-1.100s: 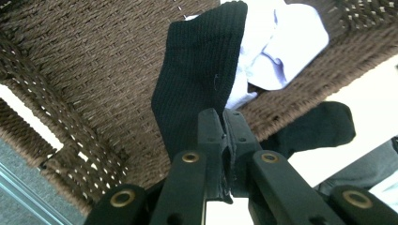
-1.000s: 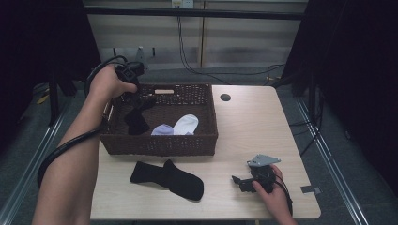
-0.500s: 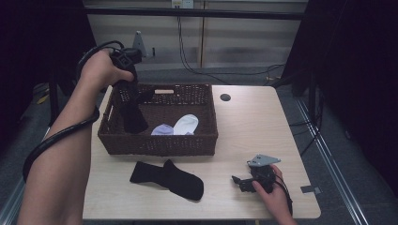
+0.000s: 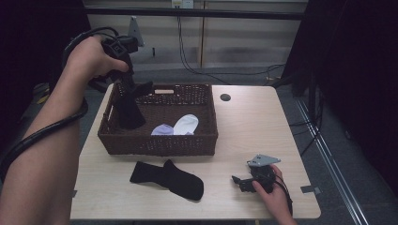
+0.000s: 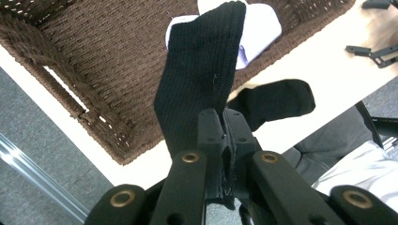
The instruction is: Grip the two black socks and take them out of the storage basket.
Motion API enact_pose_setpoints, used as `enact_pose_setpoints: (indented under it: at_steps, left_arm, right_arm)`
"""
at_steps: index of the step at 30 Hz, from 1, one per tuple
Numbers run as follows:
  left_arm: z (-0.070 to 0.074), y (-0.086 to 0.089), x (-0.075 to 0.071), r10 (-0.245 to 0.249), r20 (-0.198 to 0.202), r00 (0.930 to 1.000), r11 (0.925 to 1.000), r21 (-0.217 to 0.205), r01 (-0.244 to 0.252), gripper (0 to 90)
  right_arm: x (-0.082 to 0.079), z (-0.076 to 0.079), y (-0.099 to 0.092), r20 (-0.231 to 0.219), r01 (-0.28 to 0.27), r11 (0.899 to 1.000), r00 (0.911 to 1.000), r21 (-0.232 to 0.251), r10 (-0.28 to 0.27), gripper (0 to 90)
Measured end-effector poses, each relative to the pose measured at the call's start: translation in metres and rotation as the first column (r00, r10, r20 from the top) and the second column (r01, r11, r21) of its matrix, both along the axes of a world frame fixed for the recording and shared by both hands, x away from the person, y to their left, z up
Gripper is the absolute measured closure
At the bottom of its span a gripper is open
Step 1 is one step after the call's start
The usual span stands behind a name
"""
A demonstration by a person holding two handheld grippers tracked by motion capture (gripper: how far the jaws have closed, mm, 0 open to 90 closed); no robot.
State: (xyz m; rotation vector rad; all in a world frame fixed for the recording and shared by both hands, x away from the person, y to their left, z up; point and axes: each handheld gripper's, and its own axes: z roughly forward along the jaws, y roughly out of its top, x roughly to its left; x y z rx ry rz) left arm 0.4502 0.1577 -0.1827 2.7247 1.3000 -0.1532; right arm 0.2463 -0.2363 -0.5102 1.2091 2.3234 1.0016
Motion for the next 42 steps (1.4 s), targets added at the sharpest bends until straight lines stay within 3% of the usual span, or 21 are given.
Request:
enact_pose_setpoints:
  at_steps: [6, 9, 16, 29, 42]
  left_arm:
    - [0.01, -0.002, -0.014, -0.017, 0.006, 0.9998, 0.9998, -0.013, 0.017, 86.7]
    - [0.014, -0.004, -0.027, -0.058, 0.019, 0.9981, 0.9977, -0.033, 0.059, 86.7]
    - [0.011, -0.007, -0.045, -0.081, 0.039, 0.9959, 0.9961, -0.032, 0.082, 86.6]
    - [-0.03, -0.022, -0.07, -0.179, 0.015, 0.9838, 0.9826, -0.05, 0.179, 86.4]
    - [-0.069, -0.052, -0.09, -0.274, 0.007, 0.9618, 0.9586, -0.079, 0.273, 86.2]
  right_arm:
    - [0.0, 0.0, 0.0, 0.001, 0.001, 1.0, 1.0, 0.0, -0.001, 13.2]
    - [0.0, 0.0, 0.0, 0.003, 0.0, 1.0, 1.0, 0.0, 0.0, 13.2]
    - [0.0, 0.0, 0.0, 0.002, -0.001, 1.0, 1.0, -0.001, 0.001, 13.2]
    - [0.0, 0.0, 0.0, 0.004, -0.002, 1.0, 1.0, -0.001, 0.002, 13.2]
    - [0.0, 0.0, 0.0, 0.004, 0.001, 1.0, 1.0, 0.001, -0.001, 13.2]
